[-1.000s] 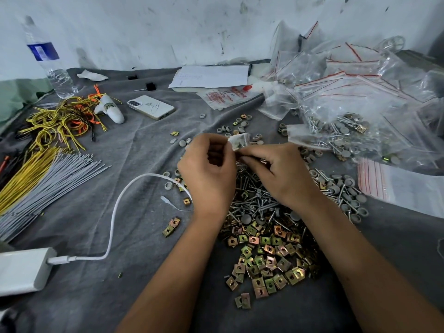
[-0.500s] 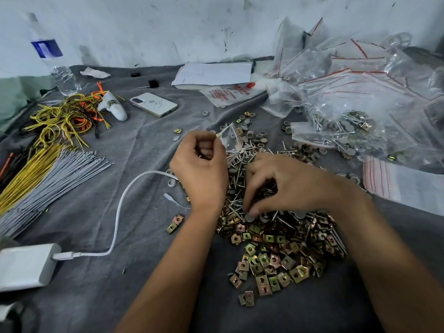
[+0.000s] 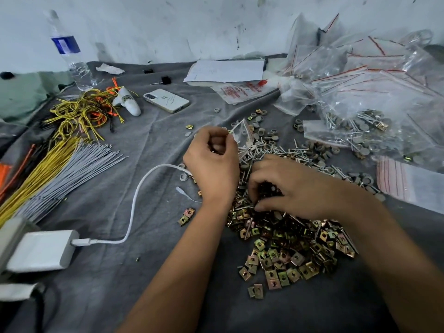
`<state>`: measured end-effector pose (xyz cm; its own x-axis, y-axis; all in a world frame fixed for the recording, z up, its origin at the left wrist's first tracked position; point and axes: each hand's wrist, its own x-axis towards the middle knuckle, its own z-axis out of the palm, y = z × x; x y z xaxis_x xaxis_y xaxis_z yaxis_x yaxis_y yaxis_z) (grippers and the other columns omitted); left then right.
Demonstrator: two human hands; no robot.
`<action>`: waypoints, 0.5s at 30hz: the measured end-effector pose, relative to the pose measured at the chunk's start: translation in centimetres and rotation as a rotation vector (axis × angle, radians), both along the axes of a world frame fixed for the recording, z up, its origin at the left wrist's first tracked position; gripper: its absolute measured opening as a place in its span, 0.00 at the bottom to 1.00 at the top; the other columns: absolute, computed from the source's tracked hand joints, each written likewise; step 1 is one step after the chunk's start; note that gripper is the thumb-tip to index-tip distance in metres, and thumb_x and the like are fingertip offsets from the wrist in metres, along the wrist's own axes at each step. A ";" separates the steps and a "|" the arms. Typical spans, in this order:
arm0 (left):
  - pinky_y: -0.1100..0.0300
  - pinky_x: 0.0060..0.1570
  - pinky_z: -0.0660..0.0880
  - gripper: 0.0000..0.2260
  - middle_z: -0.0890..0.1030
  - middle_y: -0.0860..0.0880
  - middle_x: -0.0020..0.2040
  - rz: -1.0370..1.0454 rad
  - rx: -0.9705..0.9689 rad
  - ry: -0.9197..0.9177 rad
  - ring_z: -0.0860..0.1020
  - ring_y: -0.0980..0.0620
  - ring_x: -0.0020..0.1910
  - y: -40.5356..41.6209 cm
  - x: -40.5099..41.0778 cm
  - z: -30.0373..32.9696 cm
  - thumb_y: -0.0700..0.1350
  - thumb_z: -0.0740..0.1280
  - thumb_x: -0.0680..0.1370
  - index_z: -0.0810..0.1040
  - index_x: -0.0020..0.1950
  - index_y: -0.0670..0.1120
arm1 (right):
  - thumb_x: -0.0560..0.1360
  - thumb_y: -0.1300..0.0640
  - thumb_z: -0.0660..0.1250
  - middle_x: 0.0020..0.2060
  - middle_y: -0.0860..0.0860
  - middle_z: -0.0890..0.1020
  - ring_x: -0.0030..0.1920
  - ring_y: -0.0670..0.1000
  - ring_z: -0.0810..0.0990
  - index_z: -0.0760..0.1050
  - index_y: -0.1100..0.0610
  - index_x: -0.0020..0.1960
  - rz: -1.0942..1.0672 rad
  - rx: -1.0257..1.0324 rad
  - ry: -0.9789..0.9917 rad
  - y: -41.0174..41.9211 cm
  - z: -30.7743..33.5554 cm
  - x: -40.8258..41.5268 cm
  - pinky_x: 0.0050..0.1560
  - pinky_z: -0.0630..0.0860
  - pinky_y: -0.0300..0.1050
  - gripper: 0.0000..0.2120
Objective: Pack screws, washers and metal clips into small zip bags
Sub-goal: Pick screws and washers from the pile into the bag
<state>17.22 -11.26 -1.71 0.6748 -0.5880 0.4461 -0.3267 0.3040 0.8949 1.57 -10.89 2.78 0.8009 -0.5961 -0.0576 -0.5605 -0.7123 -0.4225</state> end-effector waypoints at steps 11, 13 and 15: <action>0.66 0.33 0.71 0.03 0.78 0.53 0.31 -0.016 0.012 0.064 0.74 0.61 0.29 -0.4 0.5 -0.2 0.34 0.72 0.75 0.82 0.43 0.41 | 0.78 0.63 0.70 0.45 0.38 0.82 0.49 0.36 0.79 0.83 0.52 0.53 -0.188 -0.073 -0.379 -3.0 -0.8 0.3 0.48 0.73 0.27 0.08; 0.66 0.33 0.72 0.03 0.79 0.53 0.32 -0.018 0.024 0.049 0.75 0.60 0.29 -0.3 0.5 -0.2 0.35 0.72 0.75 0.82 0.43 0.43 | 0.78 0.65 0.70 0.46 0.39 0.83 0.50 0.35 0.80 0.84 0.53 0.54 -0.200 -0.114 -0.404 -3.3 -1.2 0.0 0.50 0.73 0.28 0.10; 0.66 0.33 0.72 0.04 0.79 0.55 0.32 -0.014 0.028 0.029 0.75 0.61 0.29 -0.3 0.4 -0.2 0.35 0.72 0.75 0.82 0.43 0.43 | 0.78 0.67 0.69 0.47 0.41 0.83 0.50 0.37 0.80 0.84 0.53 0.54 -0.217 -0.172 -0.438 -3.5 -1.5 -0.3 0.50 0.74 0.29 0.12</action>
<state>17.64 -11.54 -1.94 0.6785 -0.6099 0.4094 -0.2962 0.2828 0.9123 1.27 -14.35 1.32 0.5847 -0.7223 0.3694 -0.4996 -0.6793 -0.5375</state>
